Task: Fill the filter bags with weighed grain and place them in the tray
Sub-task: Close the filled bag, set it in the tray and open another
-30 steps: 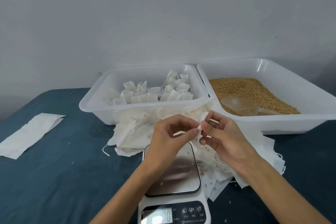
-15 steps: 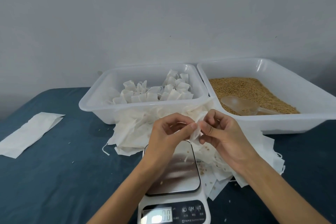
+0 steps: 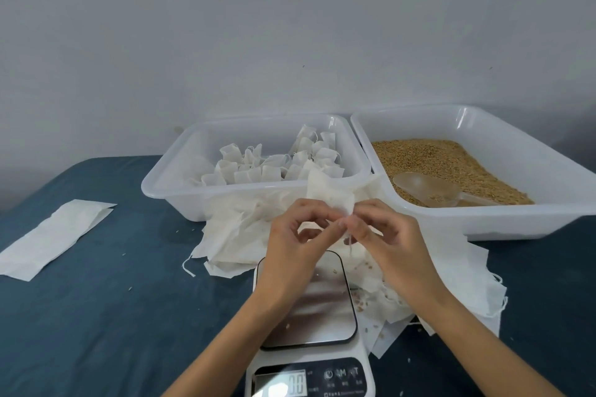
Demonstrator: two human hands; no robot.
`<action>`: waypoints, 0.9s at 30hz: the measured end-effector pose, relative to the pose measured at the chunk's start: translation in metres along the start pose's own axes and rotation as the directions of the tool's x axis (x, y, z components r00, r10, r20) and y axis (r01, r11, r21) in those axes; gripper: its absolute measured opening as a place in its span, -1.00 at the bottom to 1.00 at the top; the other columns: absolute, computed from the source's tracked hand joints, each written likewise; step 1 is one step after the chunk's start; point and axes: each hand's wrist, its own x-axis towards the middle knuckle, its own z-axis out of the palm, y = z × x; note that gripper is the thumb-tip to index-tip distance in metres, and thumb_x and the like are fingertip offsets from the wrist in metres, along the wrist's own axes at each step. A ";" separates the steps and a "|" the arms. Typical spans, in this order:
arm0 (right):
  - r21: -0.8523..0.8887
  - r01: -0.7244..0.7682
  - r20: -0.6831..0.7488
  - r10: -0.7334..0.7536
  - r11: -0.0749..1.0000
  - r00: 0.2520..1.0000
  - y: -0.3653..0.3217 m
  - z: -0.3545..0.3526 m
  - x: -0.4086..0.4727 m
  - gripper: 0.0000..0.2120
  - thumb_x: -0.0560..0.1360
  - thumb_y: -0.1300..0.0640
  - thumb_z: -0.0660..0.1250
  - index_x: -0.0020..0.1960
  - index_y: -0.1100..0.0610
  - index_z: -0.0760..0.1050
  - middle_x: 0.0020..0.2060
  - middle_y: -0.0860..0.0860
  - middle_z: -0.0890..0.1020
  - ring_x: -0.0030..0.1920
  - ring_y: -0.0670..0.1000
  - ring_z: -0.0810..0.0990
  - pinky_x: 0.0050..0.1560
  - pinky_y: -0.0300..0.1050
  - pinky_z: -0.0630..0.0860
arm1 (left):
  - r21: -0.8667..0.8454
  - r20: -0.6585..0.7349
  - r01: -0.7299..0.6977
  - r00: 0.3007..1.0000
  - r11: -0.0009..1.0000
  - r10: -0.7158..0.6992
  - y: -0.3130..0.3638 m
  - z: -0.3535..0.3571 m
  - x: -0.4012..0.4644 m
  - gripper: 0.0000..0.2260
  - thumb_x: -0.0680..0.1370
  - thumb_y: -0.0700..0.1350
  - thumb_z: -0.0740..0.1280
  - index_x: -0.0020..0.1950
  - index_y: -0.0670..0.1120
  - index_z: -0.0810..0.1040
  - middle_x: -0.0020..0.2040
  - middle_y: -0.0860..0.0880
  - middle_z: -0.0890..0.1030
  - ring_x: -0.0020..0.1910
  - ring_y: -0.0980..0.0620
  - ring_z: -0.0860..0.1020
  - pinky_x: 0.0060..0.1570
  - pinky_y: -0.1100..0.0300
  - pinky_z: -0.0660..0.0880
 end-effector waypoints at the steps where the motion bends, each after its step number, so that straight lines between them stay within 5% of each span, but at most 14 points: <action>1: 0.008 0.002 -0.012 -0.002 1.000 1.000 -0.001 -0.001 0.001 -0.80 0.54 -0.05 0.45 -0.06 0.09 0.69 -0.14 0.01 0.65 -0.13 0.01 0.64 -0.08 -0.17 0.57 | 0.020 0.006 0.004 1.000 1.000 -0.004 0.000 0.001 0.000 -0.93 0.53 -0.13 0.54 -0.10 -0.12 0.73 0.02 -0.02 0.64 0.04 -0.16 0.61 0.06 -0.06 0.55; 4: 0.069 -0.022 -0.079 0.028 0.997 0.996 -0.002 -0.003 0.002 -0.87 0.51 0.07 0.47 -0.03 0.13 0.68 -0.19 0.06 0.69 -0.15 -0.02 0.65 -0.07 -0.21 0.56 | 0.058 0.002 -0.023 1.000 0.998 0.023 -0.003 0.002 0.000 -0.94 0.52 -0.15 0.53 -0.02 -0.03 0.74 0.07 0.07 0.62 0.08 0.00 0.62 0.02 0.08 0.55; 7: 0.162 -0.077 -0.076 0.090 0.984 0.993 -0.004 -0.009 0.002 -0.83 0.53 0.05 0.44 -0.01 0.15 0.69 -0.13 0.18 0.69 -0.11 0.11 0.66 0.05 -0.08 0.58 | 0.083 -0.146 -0.023 0.989 0.996 0.035 -0.003 -0.001 0.003 -0.63 0.48 0.00 0.51 0.27 0.10 0.57 0.24 0.16 0.60 0.25 0.15 0.57 0.10 0.24 0.55; 10: 0.197 -0.109 -0.015 0.114 0.974 0.993 -0.005 -0.010 0.004 -0.80 0.50 0.06 0.47 0.00 0.19 0.70 -0.01 0.18 0.70 0.05 0.24 0.66 0.14 0.02 0.60 | -0.102 -0.104 0.094 0.989 0.990 -0.105 0.001 -0.009 0.006 -0.50 0.50 0.03 0.55 0.40 0.07 0.49 0.27 0.05 0.67 0.26 0.05 0.64 0.16 0.16 0.61; 15: -0.120 0.026 -0.235 -0.054 0.992 0.971 0.003 -0.011 0.005 -0.91 0.43 0.18 0.55 -0.10 0.08 0.67 -0.11 -0.04 0.60 -0.28 0.02 0.49 -0.15 -0.07 0.52 | -0.122 -0.085 0.135 0.986 0.983 -0.145 0.001 -0.003 0.001 -0.81 0.56 -0.25 0.48 0.16 -0.20 0.69 0.05 -0.12 0.76 0.07 -0.13 0.73 0.13 -0.04 0.64; 19: -0.109 0.110 -0.147 -0.125 0.988 0.981 0.003 -0.012 0.001 -0.90 0.49 0.12 0.52 -0.02 -0.04 0.66 -0.08 -0.04 0.66 -0.37 -0.04 0.47 -0.31 -0.25 0.45 | -0.092 -0.077 0.101 0.991 0.991 -0.109 0.000 -0.006 0.002 -0.90 0.59 -0.23 0.46 0.06 -0.24 0.68 -0.01 -0.22 0.73 0.02 -0.27 0.70 0.09 -0.11 0.61; 22: -0.106 0.079 -0.050 -0.084 0.991 0.995 0.003 -0.006 -0.003 -0.95 0.53 0.07 0.48 -0.01 -0.03 0.65 -0.12 -0.02 0.68 -0.49 0.06 0.45 -0.44 -0.10 0.42 | -0.078 -0.080 0.082 0.993 0.994 -0.089 0.000 -0.007 0.003 -0.89 0.60 -0.17 0.46 0.07 -0.19 0.69 -0.01 -0.15 0.74 -0.01 -0.14 0.71 0.06 0.01 0.63; 27: -0.081 0.062 -0.235 -0.079 0.995 0.969 0.002 -0.010 -0.001 -0.87 0.59 0.06 0.41 -0.07 0.11 0.59 -0.33 0.00 0.65 -0.58 0.08 0.47 -0.50 -0.13 0.43 | -0.218 -0.164 0.162 0.966 0.962 -0.200 -0.006 -0.007 0.009 -0.87 0.63 -0.16 0.41 0.03 -0.23 0.68 -0.13 -0.09 0.70 -0.24 0.00 0.63 -0.12 0.17 0.61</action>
